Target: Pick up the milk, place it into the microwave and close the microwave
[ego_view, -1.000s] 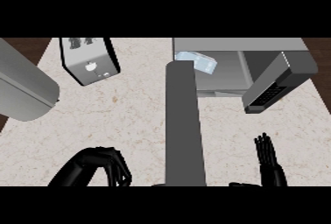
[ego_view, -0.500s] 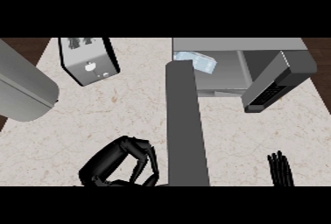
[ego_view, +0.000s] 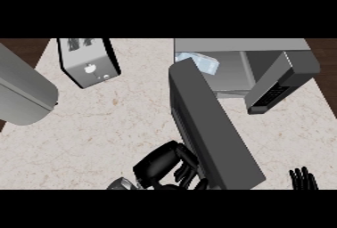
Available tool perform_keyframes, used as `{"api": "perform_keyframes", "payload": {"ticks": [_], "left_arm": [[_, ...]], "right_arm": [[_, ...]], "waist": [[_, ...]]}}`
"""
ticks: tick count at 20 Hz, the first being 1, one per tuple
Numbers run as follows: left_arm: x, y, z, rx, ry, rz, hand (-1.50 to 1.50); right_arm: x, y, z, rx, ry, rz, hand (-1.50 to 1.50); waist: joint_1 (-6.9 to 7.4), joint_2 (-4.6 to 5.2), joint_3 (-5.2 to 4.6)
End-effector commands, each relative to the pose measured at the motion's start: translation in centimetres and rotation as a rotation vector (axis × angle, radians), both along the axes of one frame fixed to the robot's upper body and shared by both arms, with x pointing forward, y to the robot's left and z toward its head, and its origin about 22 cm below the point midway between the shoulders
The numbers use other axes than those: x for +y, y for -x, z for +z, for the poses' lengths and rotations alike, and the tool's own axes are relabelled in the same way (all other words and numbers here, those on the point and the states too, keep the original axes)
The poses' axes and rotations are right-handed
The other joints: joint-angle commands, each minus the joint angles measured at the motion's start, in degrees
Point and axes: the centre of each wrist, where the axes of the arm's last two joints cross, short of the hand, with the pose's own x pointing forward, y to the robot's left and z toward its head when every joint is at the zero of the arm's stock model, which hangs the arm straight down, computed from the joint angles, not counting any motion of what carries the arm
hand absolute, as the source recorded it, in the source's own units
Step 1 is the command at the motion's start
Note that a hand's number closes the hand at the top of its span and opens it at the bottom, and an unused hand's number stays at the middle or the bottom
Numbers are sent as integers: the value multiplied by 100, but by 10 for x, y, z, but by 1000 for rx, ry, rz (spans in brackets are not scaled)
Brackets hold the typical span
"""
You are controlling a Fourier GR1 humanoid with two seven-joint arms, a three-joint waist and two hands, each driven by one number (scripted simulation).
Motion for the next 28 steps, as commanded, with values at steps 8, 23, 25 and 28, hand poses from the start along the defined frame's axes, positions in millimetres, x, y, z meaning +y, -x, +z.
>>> {"api": "perform_keyframes", "payload": {"ticks": [8, 23, 25, 28], "left_arm": [[-63, 7, -36, 75, -160, -26, 150], [-72, -41, -8, 42, 130, 311, 150], [-71, -54, -2, 42, 138, 366, -150], [-70, -67, 6, 48, 189, 429, 150]], "right_arm": [[13, -16, 52, -195, -89, 192, -150], [24, -31, 99, -249, -101, 334, -150], [23, -31, 105, -249, -104, 363, -150], [27, -31, 110, -239, -128, 390, -150]], "waist": [[-336, 53, -8], [-1131, 218, -33], [-1213, 238, -29], [-1239, 278, -30]]}}
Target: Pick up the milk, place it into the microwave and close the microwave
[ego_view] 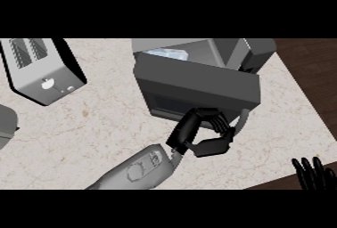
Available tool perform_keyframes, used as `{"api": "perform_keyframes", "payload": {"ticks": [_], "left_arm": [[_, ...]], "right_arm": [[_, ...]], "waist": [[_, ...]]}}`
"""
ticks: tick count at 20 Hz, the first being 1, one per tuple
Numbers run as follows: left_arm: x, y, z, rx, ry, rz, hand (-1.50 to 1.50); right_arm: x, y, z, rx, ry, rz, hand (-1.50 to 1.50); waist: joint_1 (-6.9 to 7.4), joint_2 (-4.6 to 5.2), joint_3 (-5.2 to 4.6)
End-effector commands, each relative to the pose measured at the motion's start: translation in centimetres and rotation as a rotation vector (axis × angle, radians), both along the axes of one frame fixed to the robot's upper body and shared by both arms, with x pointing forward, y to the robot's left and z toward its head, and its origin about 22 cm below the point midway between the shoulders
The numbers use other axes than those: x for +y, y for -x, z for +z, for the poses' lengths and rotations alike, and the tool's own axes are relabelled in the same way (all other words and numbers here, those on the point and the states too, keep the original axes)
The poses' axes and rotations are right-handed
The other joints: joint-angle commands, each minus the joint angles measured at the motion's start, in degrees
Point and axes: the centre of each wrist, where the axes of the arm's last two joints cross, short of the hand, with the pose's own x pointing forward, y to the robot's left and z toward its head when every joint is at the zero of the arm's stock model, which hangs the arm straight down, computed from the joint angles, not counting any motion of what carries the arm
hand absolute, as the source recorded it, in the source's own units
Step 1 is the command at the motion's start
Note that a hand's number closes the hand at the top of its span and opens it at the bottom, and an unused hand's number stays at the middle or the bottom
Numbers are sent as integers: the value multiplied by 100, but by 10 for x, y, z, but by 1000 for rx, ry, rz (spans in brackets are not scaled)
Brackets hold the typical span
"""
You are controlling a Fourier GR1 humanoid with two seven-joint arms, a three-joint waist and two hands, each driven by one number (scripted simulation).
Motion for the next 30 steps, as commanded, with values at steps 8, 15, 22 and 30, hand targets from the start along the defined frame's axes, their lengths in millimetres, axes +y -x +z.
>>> {"api": "perform_keyframes", "payload": {"ticks": [8, 15, 22, 30], "left_arm": [[0, -45, 28, -5, 128, 139, 150], [2, -66, 39, -23, 162, 177, 150], [6, -82, 40, -35, 172, 207, 150], [5, -84, 42, -45, 193, 219, 150]], "right_arm": [[6, 0, 23, -23, -35, 125, -150], [3, 3, 36, -31, -53, 141, -150], [3, 3, 46, -52, -66, 184, -150], [3, -2, 61, -69, -53, 229, -150]], "waist": [[-455, 152, 4], [-713, 197, 8], [-804, 265, 26], [-878, 295, 24]]}}
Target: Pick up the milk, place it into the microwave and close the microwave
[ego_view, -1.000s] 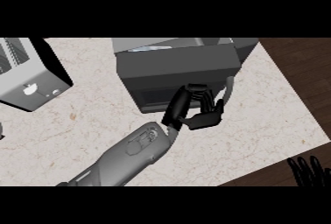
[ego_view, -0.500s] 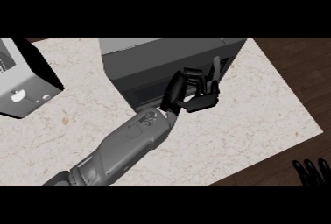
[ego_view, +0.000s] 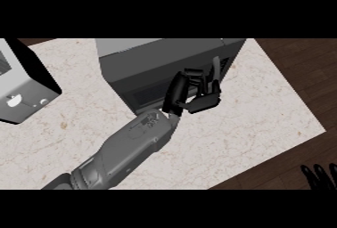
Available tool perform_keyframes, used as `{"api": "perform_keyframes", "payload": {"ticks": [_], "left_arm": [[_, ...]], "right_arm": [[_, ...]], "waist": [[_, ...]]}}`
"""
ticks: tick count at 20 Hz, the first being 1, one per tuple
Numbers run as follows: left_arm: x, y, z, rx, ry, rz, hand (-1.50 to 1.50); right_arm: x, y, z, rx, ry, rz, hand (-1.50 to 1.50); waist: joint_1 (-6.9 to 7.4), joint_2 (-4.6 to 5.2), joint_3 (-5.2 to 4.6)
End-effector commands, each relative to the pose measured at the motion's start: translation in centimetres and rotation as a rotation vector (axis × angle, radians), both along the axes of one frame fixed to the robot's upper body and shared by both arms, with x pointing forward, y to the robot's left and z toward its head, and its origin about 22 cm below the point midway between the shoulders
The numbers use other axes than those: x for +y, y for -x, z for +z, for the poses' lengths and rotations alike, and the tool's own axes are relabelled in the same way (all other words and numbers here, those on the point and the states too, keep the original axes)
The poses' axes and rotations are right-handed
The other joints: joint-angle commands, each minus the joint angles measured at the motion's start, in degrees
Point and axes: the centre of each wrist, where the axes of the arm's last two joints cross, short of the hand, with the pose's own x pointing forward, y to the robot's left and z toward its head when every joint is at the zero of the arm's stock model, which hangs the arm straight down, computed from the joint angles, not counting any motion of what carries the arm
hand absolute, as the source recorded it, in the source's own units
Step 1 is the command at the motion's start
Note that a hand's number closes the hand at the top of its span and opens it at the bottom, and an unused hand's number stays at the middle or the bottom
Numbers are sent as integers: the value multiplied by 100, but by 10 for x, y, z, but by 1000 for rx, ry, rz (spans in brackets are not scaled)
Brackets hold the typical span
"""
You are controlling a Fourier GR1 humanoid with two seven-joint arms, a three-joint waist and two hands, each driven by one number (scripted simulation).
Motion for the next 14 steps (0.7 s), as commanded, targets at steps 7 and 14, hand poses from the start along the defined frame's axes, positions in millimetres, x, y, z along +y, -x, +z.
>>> {"api": "perform_keyframes", "payload": {"ticks": [7, 14], "left_arm": [[2, -16, 5, -16, -6, 24, 150], [1, -19, 9, -28, 18, 37, 150]], "right_arm": [[-5, -2, 17, -49, 7, 33, -150], [-4, 4, 19, -25, -44, 61, -150]], "waist": [[-106, 64, 13], [-207, 100, 20]]}}
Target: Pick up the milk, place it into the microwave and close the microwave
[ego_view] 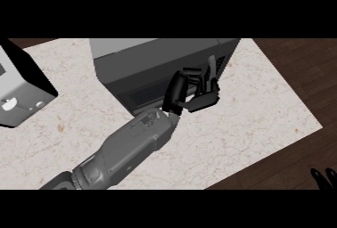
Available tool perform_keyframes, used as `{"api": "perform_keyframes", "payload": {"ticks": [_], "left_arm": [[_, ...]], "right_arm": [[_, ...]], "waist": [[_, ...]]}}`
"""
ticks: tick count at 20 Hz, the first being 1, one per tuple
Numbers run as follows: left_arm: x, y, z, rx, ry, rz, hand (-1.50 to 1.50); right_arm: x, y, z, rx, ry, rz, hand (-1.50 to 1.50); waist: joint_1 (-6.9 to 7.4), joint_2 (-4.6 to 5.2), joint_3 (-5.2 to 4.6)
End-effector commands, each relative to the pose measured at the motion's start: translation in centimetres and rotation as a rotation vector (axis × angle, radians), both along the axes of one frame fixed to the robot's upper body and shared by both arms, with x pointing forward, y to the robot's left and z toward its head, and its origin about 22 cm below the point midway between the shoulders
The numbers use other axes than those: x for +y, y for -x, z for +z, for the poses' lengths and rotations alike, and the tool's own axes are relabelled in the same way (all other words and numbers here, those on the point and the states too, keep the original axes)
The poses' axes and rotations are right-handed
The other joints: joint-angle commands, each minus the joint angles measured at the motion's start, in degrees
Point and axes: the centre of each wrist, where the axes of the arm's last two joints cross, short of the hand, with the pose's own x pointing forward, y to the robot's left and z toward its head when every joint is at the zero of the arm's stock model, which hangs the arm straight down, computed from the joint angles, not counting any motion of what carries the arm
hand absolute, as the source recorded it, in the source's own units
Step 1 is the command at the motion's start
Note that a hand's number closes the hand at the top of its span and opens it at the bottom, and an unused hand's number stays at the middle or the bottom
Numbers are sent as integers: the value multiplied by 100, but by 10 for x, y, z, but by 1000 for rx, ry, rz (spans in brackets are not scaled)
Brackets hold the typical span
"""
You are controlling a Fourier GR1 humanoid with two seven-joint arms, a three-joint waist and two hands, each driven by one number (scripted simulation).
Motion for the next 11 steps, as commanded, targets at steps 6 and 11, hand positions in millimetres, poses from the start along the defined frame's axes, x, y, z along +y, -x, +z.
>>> {"api": "perform_keyframes", "payload": {"ticks": [6, 11], "left_arm": [[4, -15, 5, 5, -4, 32, 150], [1, -17, 9, -2, 3, 28, 150]], "right_arm": [[-3, 4, 6, 1, -21, 37, -150], [-4, 8, 11, 12, -16, 56, -150]], "waist": [[-92, 92, 6], [-120, 48, 4]]}}
